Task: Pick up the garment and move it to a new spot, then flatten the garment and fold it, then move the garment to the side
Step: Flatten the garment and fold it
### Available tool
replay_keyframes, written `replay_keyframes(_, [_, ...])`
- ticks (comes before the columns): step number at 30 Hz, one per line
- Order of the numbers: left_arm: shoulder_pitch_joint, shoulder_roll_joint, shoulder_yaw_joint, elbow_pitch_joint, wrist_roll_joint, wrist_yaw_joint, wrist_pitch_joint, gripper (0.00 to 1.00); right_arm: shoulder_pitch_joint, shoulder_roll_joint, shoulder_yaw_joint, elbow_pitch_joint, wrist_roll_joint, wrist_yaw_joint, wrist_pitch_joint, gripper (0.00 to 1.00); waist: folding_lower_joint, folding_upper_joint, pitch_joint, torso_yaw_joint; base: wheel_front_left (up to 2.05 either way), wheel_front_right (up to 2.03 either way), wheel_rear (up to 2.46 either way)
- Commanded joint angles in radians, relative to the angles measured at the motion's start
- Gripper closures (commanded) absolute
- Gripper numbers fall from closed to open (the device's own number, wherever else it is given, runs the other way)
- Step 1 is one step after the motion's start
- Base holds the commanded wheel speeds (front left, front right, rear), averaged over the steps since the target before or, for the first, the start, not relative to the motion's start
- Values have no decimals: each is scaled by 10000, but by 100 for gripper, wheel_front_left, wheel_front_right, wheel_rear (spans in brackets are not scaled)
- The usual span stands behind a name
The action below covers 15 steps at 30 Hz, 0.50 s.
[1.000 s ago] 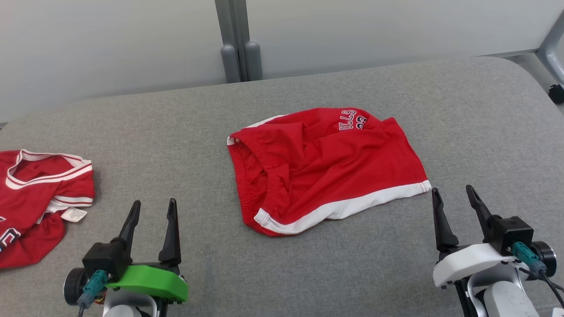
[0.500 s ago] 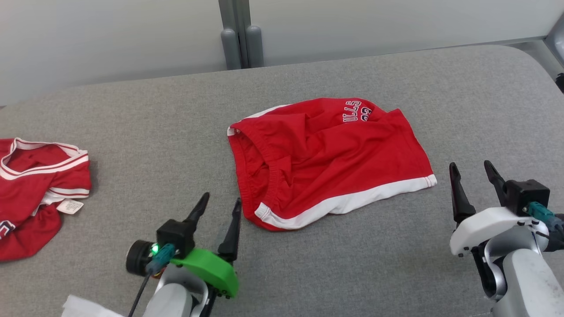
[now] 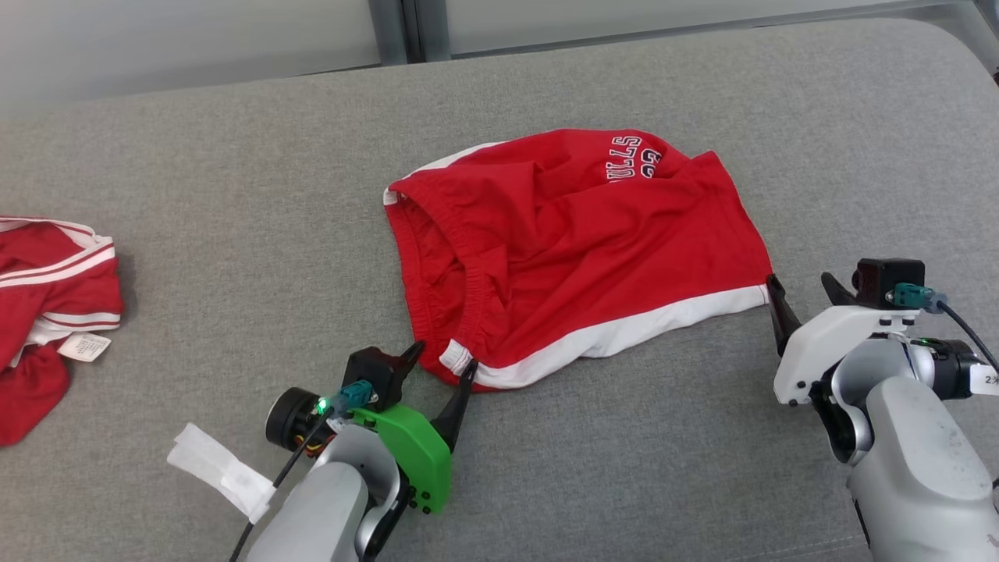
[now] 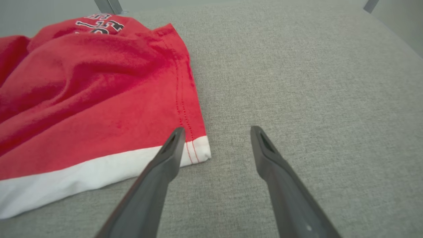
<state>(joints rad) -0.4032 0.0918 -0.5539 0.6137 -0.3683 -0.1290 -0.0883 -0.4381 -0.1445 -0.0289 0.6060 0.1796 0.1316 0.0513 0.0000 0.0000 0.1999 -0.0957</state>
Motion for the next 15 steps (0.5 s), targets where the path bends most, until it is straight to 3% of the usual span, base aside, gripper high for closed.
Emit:
replay_keyframes(1, [-210, 111, -82, 28, -103, -24, 66, 0, -237, -2, 51, 351, 115, -18, -72, 0, 0, 0, 172, -58, 0, 0, 0])
replay_keyframes(15, [-652, 346, -768, -256, -541, -25, 634, 0, -1337, -17, 1294, 2985, 1197, -16, -537, 0, 0, 0, 381, 168, 0, 0, 0])
